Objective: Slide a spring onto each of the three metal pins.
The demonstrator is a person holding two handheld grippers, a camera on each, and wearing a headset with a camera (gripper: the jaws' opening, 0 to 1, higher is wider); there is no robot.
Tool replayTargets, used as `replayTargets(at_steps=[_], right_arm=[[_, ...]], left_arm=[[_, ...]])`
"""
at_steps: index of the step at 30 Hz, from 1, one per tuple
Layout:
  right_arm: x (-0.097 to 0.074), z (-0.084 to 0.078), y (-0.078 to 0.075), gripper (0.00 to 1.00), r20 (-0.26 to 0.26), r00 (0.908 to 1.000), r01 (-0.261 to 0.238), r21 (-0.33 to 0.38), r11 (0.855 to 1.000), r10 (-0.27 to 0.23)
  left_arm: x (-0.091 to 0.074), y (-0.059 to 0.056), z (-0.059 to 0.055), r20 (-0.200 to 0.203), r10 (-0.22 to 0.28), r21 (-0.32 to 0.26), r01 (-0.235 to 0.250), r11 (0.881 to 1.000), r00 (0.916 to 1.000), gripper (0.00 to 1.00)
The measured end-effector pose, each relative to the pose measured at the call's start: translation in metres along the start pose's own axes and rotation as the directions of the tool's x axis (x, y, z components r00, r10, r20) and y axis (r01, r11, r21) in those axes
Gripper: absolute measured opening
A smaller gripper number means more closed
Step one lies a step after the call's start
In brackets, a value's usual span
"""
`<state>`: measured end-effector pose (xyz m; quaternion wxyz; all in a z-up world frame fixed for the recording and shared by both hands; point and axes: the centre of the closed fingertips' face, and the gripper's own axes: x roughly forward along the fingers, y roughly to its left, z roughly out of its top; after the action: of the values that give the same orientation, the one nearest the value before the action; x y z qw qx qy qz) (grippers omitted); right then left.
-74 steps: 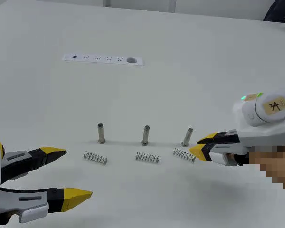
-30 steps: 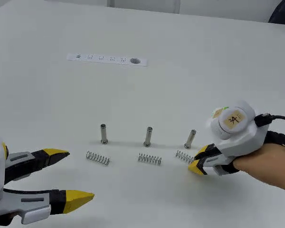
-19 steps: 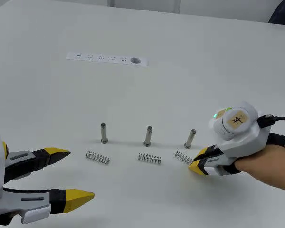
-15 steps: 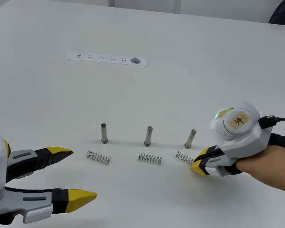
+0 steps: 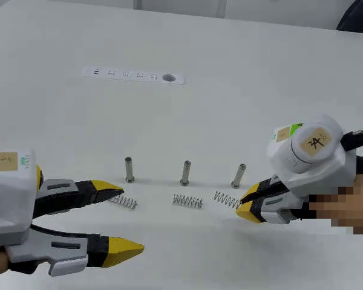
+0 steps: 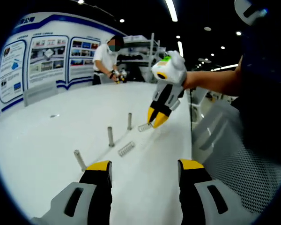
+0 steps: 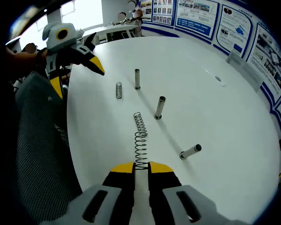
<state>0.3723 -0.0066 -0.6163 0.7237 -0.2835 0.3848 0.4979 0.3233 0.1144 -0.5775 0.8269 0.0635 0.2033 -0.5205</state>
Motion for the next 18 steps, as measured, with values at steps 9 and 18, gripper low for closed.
replayTargets(at_steps=[9, 18], right_arm=[[0.001, 0.032, 0.030, 0.11, 0.029, 0.9943, -0.099, -0.121, 0.988, 0.103], [0.003, 0.052, 0.057, 0.11, 0.020, 0.9851, -0.162, -0.227, 0.960, 0.171]], left_arm=[[0.018, -0.011, 0.001, -0.038, -0.078, 0.060, 0.080, 0.995, 0.9962, 0.50], [0.025, -0.019, 0.005, -0.041, -0.126, 0.091, 0.130, 0.987, 0.9911, 0.40]])
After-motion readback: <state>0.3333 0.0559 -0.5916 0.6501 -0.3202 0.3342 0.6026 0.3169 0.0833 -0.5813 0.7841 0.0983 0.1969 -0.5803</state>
